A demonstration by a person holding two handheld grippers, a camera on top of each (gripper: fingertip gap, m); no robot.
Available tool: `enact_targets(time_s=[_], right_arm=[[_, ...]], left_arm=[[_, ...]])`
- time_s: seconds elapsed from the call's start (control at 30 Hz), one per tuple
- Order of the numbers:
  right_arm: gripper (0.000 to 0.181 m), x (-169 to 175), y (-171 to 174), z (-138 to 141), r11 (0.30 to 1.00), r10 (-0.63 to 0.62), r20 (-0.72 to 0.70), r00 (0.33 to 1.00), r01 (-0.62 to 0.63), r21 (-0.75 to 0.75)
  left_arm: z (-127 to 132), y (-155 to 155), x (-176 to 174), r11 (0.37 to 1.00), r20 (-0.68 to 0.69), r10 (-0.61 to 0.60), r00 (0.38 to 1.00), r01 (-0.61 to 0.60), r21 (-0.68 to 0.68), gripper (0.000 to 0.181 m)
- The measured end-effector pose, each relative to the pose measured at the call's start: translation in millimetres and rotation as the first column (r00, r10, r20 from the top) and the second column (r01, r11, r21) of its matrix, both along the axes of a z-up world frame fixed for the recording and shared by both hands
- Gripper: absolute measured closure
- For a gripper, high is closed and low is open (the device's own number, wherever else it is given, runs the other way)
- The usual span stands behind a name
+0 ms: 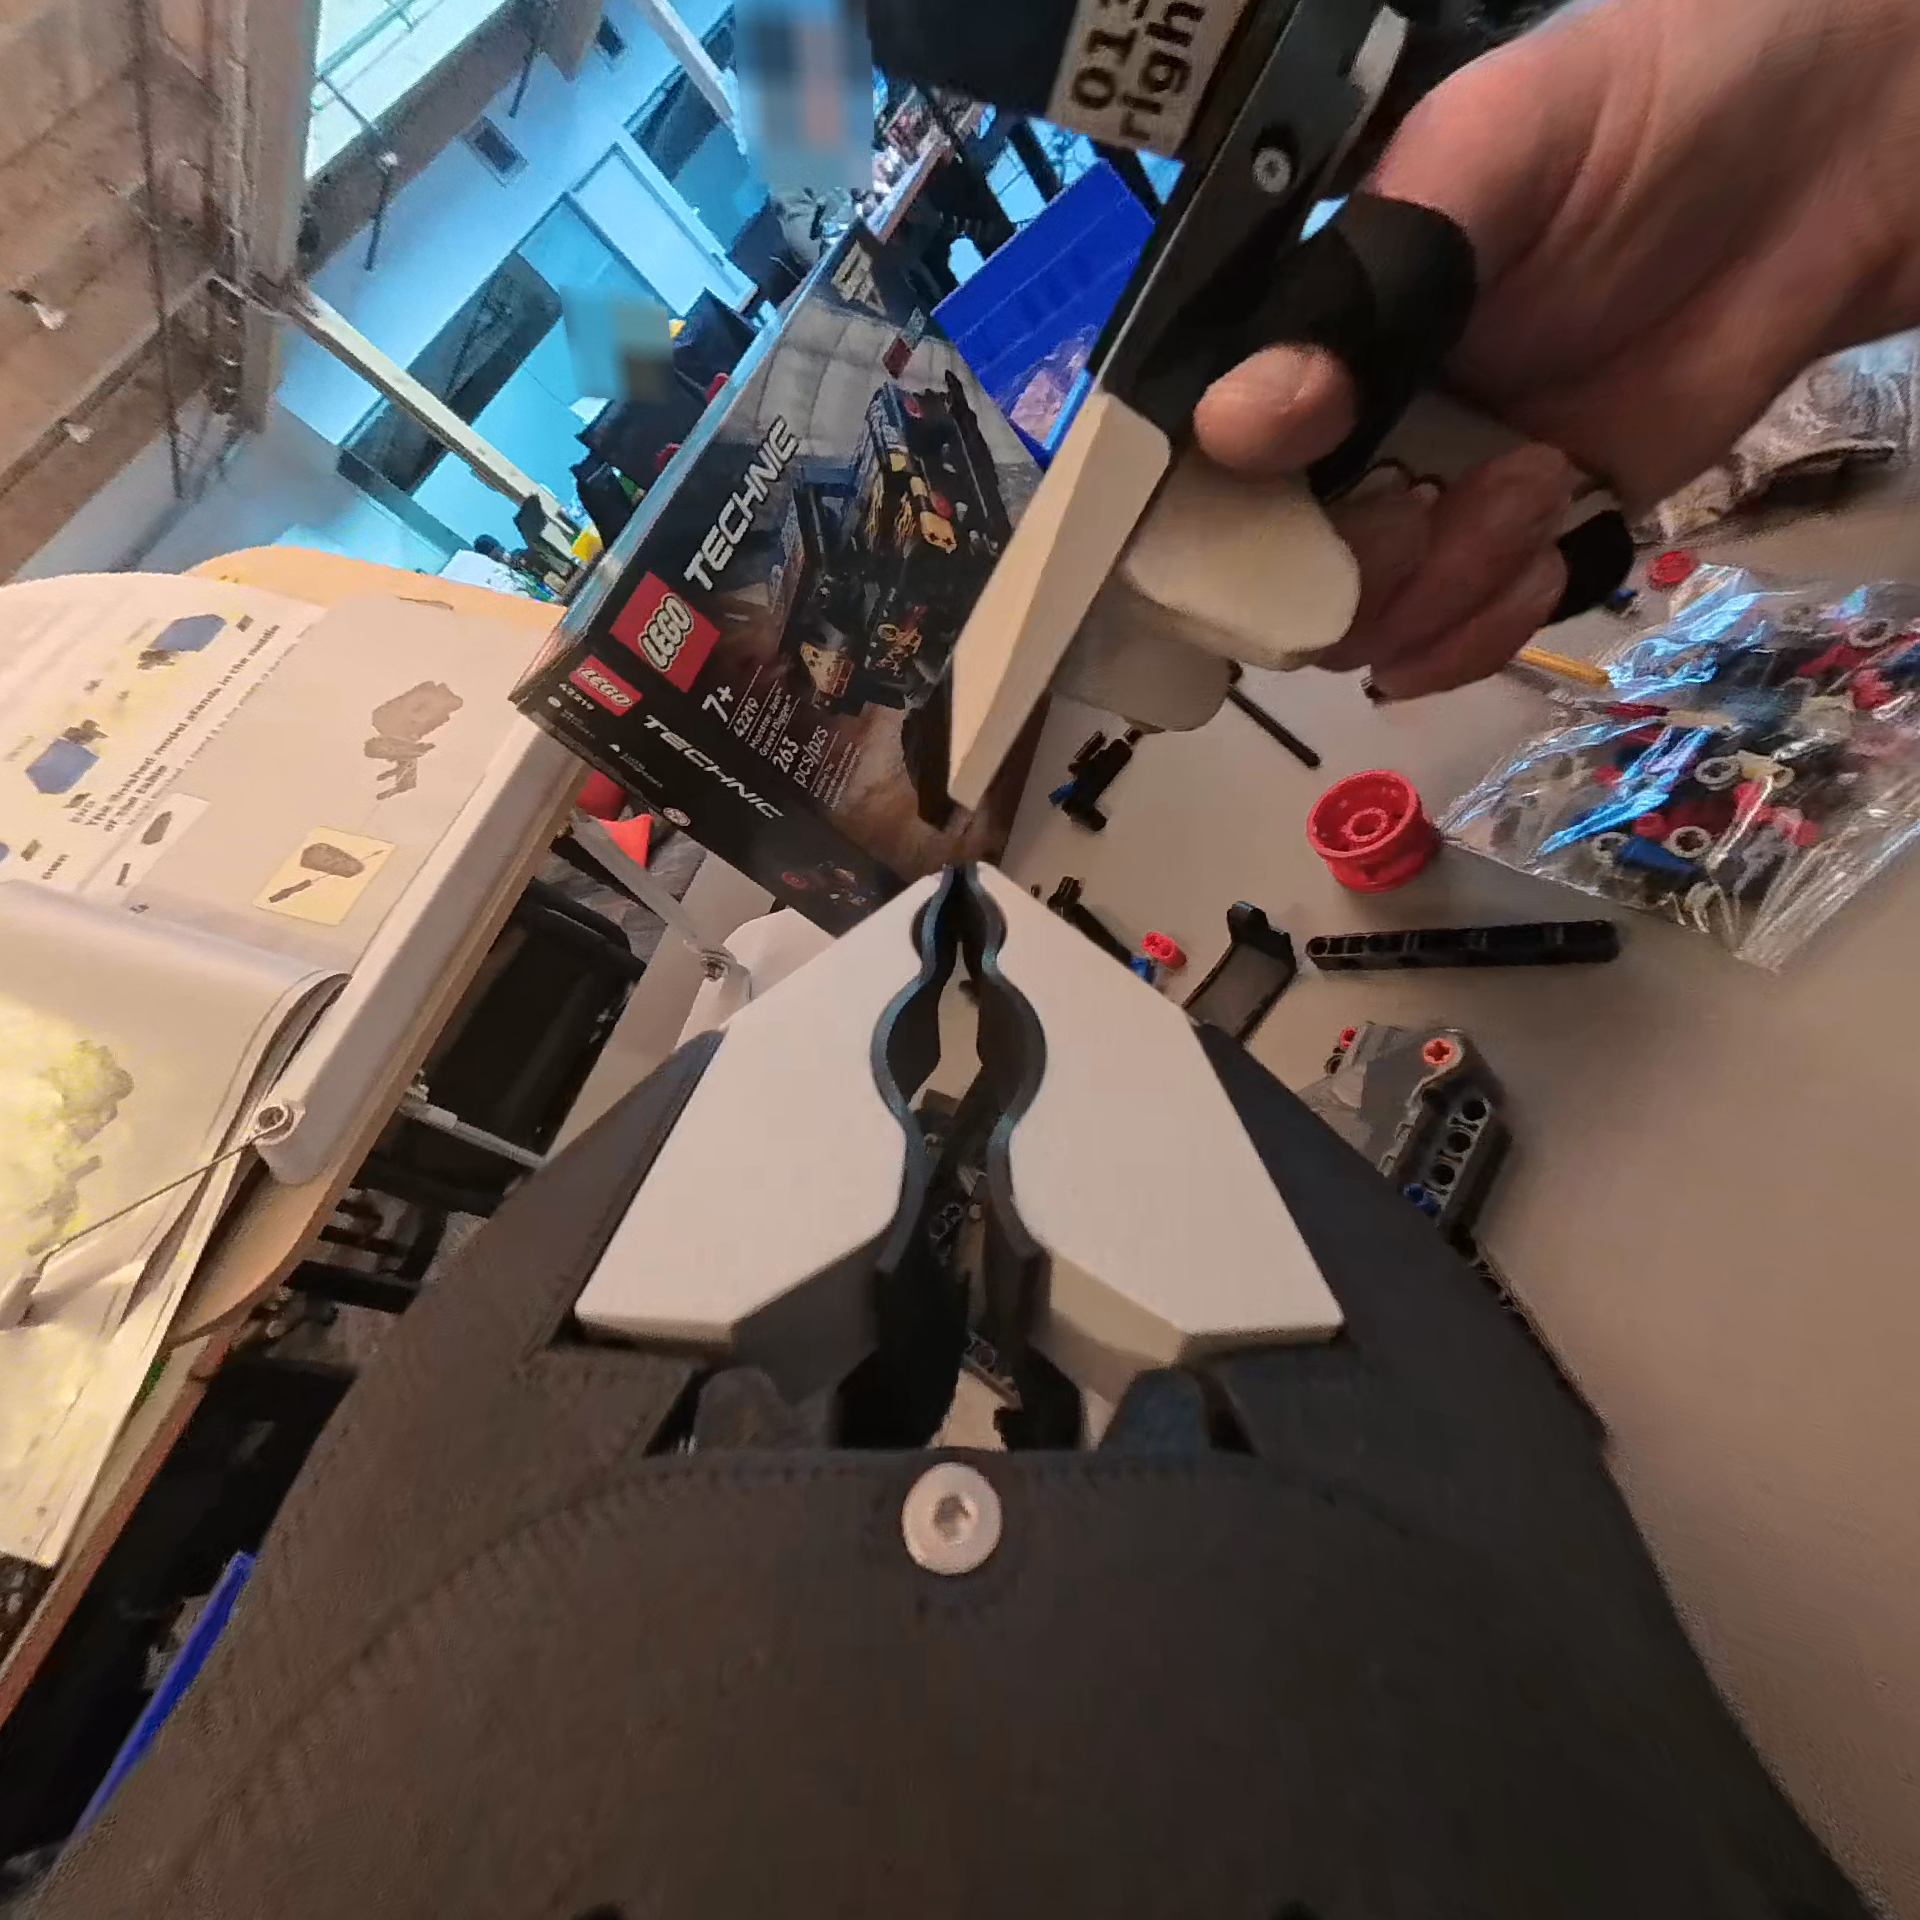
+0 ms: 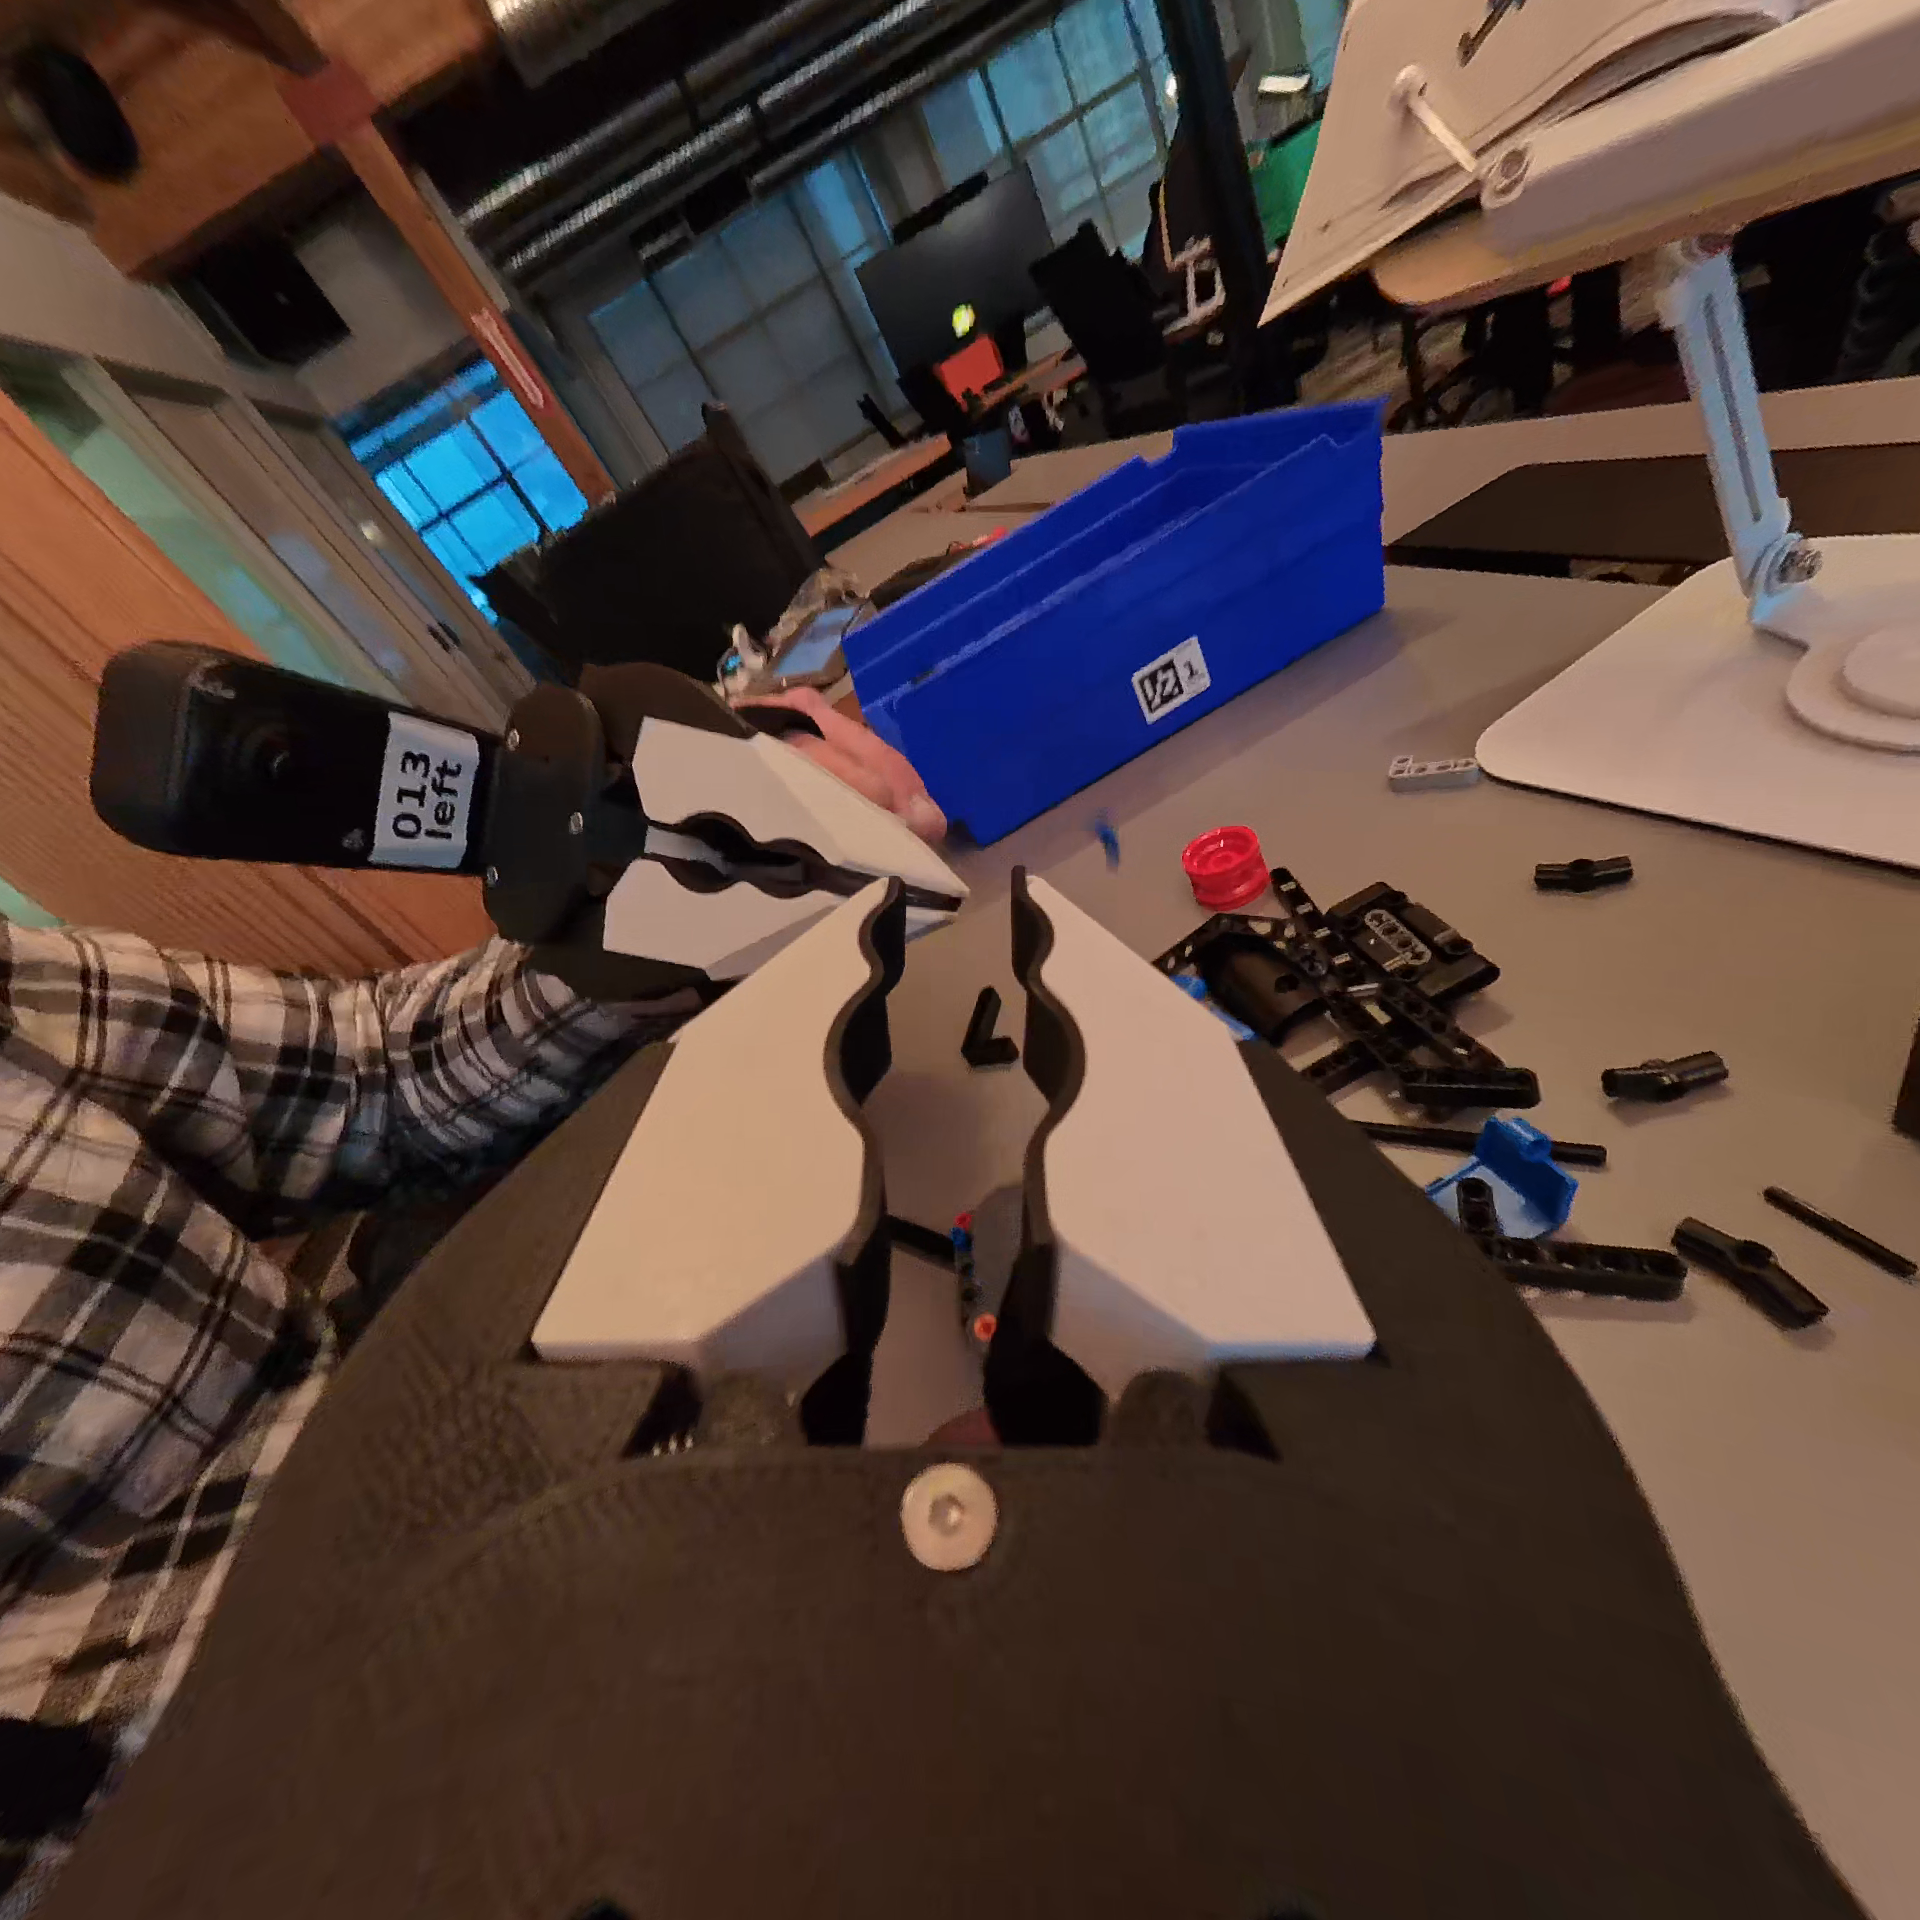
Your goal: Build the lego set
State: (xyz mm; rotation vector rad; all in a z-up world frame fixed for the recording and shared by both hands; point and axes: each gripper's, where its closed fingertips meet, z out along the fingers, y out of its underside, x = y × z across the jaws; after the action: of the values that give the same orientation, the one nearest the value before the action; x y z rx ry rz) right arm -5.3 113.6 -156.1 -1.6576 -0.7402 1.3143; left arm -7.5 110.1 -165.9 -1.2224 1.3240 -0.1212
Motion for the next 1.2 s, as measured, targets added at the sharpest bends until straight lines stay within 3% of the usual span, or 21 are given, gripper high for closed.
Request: enact_targets(time_s=[0.1, 0.17, 1.03, 1.13, 1.2], right_arm=[[0.166, -2.1, -3.2, -4.4, 1.0, 0.018, 0.047, 0.999, -0.019, 0.02], [0.177, -0.1, -1.3, -6.5, 1.0, 0.004, 0.063, 0.998, -0.006, 0.025], [0.177, 18.7, 8.0, -16.4, 0.999, -0.033, 0.103, 0.994, 0.03, 0.029], [0.177, 20.3, 9.9, -16.6, 0.998, -0.046, 0.109, 0.993, 0.042, 0.039], [0.177, 21.8, 11.0, -16.3, 0.998, -0.053, 0.104, 0.993, 0.049, 0.041]], left_arm=[[-1.8, -0.7, 2.6, 0.998, -0.044, 0.012, 0.999, -0.01, 0.057, 0.181], [-1.6, -1.2, 3.0, 0.998, -0.045, 0.005, 0.999, -0.002, 0.061, 0.181], [-30.7, -11.0, 12.2, 0.997, -0.127, -0.077, 0.989, 0.073, -0.038, 0.181], [-26.8, 5.1, 3.1, 0.999, -0.102, 0.006, 0.995, -0.01, -0.04, 0.181], [-23.4, 31.4, -14.7, 0.99, -0.087, 0.13, 0.988, -0.134, -0.039, 0.181]])
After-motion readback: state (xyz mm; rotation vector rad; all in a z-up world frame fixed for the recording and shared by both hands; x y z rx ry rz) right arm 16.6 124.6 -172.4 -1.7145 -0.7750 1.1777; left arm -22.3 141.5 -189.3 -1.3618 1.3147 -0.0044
